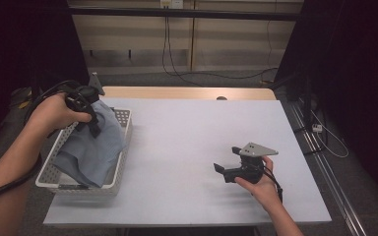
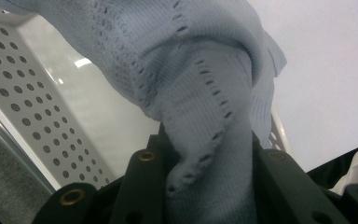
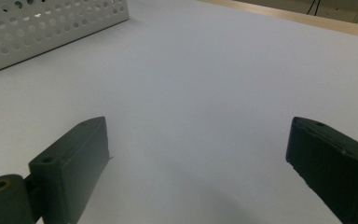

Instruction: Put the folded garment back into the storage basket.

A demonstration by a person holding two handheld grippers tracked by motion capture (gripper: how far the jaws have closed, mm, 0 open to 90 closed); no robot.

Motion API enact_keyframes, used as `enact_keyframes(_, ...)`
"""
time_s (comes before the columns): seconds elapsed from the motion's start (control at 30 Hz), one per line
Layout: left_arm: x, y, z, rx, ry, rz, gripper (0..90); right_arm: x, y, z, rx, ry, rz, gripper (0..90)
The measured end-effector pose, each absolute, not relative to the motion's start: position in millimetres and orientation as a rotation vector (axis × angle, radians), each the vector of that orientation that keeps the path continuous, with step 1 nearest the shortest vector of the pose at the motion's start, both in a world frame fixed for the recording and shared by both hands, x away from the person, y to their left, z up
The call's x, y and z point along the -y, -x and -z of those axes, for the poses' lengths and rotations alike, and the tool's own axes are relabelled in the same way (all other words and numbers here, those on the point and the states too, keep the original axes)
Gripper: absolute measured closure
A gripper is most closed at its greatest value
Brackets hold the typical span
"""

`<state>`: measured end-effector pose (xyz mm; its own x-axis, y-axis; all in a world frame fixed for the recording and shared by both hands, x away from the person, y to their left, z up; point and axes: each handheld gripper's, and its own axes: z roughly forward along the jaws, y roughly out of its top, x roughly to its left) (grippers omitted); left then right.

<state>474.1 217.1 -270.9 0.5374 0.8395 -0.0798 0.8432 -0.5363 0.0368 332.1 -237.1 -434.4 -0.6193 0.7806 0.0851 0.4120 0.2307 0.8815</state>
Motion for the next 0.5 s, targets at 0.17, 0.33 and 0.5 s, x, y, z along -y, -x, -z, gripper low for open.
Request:
enact_keyframes(0.17,-220.7,-473.8,272.3,-1.478,-2.690,0.091,72.0,237.2,-332.1,434.5,-2.137,-1.102,-1.349,5.3)
enact_keyframes(0.33,-222.2,-473.0,271.9,-1.479,-2.703,0.093,72.0,237.0,-332.4,434.7,-2.137,-1.101,-1.349,5.4)
enact_keyframes(0.5,-222.5,-470.4,271.6,-1.466,-2.707,0.087,72.0,237.0,-332.2,434.4,-2.136,-1.102,-1.352,5.4)
